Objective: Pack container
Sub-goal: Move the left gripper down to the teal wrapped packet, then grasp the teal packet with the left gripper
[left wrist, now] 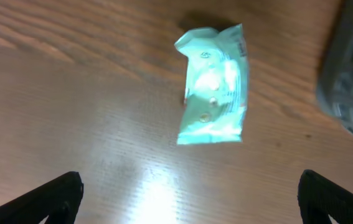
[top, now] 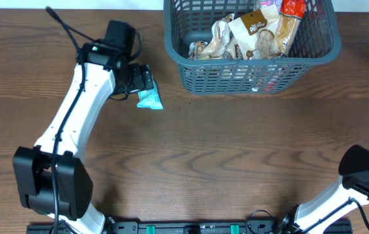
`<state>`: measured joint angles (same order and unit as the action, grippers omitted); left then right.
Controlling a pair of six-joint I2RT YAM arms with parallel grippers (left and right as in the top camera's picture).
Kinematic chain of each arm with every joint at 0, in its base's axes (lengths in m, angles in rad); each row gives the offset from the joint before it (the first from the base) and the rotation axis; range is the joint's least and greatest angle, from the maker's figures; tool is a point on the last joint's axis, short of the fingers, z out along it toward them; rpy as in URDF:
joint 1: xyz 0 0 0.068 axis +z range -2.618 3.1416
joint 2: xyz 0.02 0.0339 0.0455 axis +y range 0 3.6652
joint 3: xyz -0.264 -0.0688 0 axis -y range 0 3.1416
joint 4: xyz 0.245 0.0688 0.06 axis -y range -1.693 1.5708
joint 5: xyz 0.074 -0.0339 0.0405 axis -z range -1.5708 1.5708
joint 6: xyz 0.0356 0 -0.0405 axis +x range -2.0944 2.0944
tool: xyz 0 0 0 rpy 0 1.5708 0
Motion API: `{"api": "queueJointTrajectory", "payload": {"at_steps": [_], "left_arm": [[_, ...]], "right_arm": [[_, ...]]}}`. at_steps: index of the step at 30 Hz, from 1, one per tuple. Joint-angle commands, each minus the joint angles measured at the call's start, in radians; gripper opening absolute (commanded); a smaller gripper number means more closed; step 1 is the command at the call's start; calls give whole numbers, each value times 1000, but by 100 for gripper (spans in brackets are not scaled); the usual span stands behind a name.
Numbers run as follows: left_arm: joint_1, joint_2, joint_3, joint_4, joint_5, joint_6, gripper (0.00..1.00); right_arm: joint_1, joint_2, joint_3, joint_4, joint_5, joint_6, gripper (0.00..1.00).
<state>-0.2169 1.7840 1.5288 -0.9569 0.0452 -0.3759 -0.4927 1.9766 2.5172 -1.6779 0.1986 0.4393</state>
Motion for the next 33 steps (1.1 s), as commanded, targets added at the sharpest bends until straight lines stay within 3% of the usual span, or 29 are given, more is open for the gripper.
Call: {"api": "queueJointTrajectory", "payload": {"at_steps": [1, 7, 17, 21, 33], "left_arm": [[7, -13, -69, 68, 56, 57, 99], [-28, 5, -111, 193, 12, -32, 99], [-98, 81, -111, 170, -216, -203, 99], [-105, 126, -110, 167, -230, -274, 99], [-114, 167, -108, 254, -193, -273, 99]], "right_arm": [[-14, -2, -3, 2, 11, -10, 99], [-14, -2, -3, 2, 11, -10, 99], [-14, -2, -3, 2, 11, -10, 99], [-14, -2, -3, 2, 11, -10, 99], [-14, -2, -3, 2, 11, -10, 99]]}}
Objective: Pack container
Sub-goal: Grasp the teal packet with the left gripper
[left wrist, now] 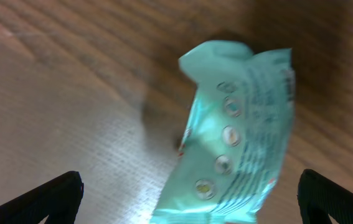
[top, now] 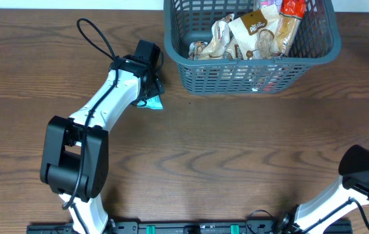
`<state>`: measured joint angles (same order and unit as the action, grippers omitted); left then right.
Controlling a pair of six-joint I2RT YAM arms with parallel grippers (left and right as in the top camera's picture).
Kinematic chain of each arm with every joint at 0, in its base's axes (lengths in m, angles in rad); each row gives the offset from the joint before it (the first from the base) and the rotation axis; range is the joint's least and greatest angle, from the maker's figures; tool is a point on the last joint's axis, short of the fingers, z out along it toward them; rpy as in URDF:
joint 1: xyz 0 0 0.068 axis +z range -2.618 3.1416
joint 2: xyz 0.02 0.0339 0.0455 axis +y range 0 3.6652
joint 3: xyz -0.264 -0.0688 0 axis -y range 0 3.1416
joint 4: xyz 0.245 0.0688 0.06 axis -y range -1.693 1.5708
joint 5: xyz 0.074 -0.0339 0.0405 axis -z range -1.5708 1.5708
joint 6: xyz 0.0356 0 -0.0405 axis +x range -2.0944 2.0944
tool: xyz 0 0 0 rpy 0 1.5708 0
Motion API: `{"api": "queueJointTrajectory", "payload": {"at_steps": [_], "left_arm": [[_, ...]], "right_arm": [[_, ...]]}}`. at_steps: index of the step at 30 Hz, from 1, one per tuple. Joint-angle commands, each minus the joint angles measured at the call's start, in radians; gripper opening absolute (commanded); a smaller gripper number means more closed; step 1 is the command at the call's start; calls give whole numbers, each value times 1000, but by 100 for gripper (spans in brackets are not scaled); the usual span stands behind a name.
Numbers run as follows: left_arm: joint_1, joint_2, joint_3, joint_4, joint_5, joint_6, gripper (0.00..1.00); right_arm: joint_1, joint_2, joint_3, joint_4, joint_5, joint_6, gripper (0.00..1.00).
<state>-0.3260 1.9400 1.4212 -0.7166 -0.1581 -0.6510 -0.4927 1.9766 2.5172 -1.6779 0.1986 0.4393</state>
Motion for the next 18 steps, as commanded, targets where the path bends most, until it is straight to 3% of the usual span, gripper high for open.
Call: {"api": "queueJointTrajectory", "payload": {"at_steps": [1, 18], "left_arm": [[-8, 13, -1, 28, 24, 10, 99], [-39, 117, -1, 75, 38, 10, 99]], "right_arm": [[-14, -2, -3, 2, 11, -10, 99], [-14, -2, -3, 2, 11, -10, 99]]}}
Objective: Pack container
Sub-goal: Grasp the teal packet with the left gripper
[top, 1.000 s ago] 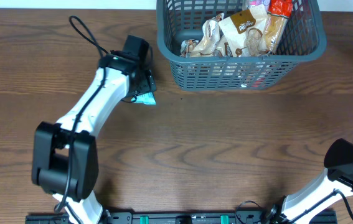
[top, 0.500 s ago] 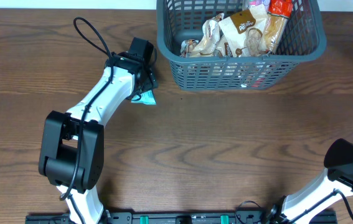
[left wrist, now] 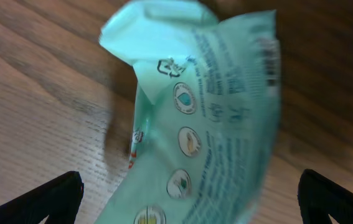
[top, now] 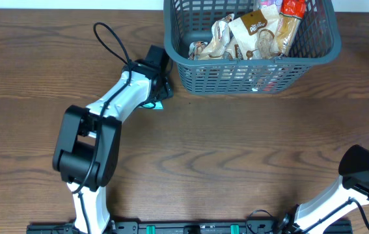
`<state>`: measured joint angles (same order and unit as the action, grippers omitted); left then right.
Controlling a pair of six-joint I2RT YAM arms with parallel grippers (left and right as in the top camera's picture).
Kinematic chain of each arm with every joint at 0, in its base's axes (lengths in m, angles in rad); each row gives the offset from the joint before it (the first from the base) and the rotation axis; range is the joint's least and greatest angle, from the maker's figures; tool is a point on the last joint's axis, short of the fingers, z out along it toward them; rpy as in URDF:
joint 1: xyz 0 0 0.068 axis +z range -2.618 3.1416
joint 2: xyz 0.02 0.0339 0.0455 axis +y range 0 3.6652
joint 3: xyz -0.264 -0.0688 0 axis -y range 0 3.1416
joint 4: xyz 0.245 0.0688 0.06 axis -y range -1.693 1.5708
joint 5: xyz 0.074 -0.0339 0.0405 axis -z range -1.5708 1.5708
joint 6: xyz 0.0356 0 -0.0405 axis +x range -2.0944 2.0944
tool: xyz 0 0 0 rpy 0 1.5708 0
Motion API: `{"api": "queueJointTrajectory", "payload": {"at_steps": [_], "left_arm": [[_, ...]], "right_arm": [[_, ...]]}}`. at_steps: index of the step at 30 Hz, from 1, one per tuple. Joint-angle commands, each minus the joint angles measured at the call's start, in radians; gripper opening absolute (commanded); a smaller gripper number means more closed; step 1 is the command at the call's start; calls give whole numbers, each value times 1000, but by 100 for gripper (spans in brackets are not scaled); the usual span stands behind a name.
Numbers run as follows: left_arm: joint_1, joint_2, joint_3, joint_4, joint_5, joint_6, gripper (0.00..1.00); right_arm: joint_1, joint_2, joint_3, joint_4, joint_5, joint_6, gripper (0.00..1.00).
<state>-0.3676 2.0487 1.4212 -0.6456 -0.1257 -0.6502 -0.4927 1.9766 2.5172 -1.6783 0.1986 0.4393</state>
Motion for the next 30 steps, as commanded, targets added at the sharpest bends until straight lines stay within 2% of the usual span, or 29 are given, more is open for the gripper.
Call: {"api": "queueJointTrajectory", "payload": {"at_steps": [1, 30], "left_arm": [[2, 9, -1, 6, 5, 9, 99], [71, 16, -1, 87, 8, 55, 99]], "right_arm": [[-14, -2, -3, 3, 11, -10, 99], [-14, -2, -3, 3, 11, -10, 99]]}}
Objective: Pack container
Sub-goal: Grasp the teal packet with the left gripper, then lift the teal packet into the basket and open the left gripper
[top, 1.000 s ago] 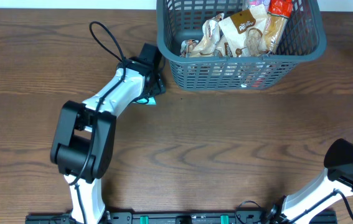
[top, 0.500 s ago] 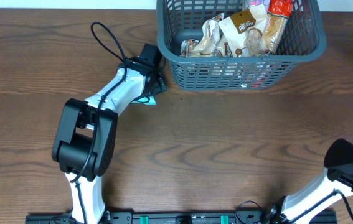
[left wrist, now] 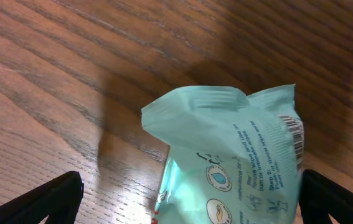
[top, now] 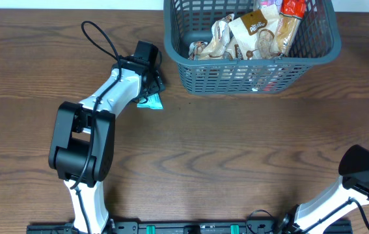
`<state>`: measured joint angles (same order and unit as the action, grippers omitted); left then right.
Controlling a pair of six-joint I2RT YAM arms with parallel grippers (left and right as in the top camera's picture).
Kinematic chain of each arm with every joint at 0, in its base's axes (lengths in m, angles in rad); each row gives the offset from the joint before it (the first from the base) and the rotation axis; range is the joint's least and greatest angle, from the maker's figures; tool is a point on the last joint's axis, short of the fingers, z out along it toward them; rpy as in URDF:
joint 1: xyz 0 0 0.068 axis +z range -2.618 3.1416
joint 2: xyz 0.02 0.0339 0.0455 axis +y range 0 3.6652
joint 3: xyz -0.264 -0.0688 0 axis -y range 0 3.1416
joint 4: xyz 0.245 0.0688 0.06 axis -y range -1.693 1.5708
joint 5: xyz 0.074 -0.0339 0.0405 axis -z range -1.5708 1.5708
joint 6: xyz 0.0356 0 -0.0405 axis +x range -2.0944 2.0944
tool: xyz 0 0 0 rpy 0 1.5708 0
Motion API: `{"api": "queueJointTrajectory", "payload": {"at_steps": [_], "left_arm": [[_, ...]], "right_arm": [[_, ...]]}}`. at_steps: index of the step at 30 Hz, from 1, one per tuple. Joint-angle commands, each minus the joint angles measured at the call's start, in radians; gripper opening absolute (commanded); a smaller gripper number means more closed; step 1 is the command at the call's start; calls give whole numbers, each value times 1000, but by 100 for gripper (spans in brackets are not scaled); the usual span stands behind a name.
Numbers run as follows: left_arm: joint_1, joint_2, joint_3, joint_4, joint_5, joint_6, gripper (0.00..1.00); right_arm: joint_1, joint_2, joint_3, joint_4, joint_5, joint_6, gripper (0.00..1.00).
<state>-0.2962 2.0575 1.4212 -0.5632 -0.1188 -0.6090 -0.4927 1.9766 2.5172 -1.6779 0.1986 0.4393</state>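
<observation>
A teal wipes packet (left wrist: 238,155) lies flat on the wooden table (left wrist: 51,74), just left of the grey mesh basket (top: 249,65). In the overhead view only the packet's (top: 152,101) lower corner shows from under the left wrist. My left gripper (left wrist: 188,202) is open and low over the packet, whose lower part lies between the two black fingertips (left wrist: 51,199), closer to the right one. The basket holds several snack bags (top: 252,32). Of the right arm (top: 366,170) only a part shows at the bottom right, and its gripper is out of view.
The basket's left wall (top: 171,39) stands close to the right of the left wrist. A black cable (top: 96,36) loops behind the left arm. A small dark object sits at the table's right edge.
My left wrist has shifted slightly left, away from the basket. In the wrist view the packet now sits lower, its top edge mid-frame instead of at the top. The fingers remain open.
My left gripper was open a good way above the packet, which looked small on the table. It then stood lower and nearer, the packet growing until it filled the wrist view. The packet has stayed in the same place beside the basket.
</observation>
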Motion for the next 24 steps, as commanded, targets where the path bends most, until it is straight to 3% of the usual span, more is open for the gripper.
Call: {"api": "queueJointTrajectory", "payload": {"at_steps": [1, 11, 13, 16, 18, 20, 24], "left_arm": [[0, 11, -1, 5, 3, 13, 99], [0, 38, -1, -4, 6, 13, 99], [0, 38, -1, -4, 6, 12, 82], [0, 38, -1, -4, 5, 9, 39], [0, 38, -1, -3, -1, 9, 19], [0, 38, -1, -3, -2, 9, 7], [0, 37, -1, -15, -6, 9, 6]], "right_arm": [[-14, -2, -3, 2, 11, -10, 99], [-14, -2, -3, 2, 11, -10, 99], [-14, -2, -3, 2, 11, -10, 99], [-14, -2, -3, 2, 11, -10, 99], [-14, -2, -3, 2, 11, -10, 99], [-14, -2, -3, 2, 11, -10, 99], [-14, -2, -3, 2, 11, -10, 99]]}}
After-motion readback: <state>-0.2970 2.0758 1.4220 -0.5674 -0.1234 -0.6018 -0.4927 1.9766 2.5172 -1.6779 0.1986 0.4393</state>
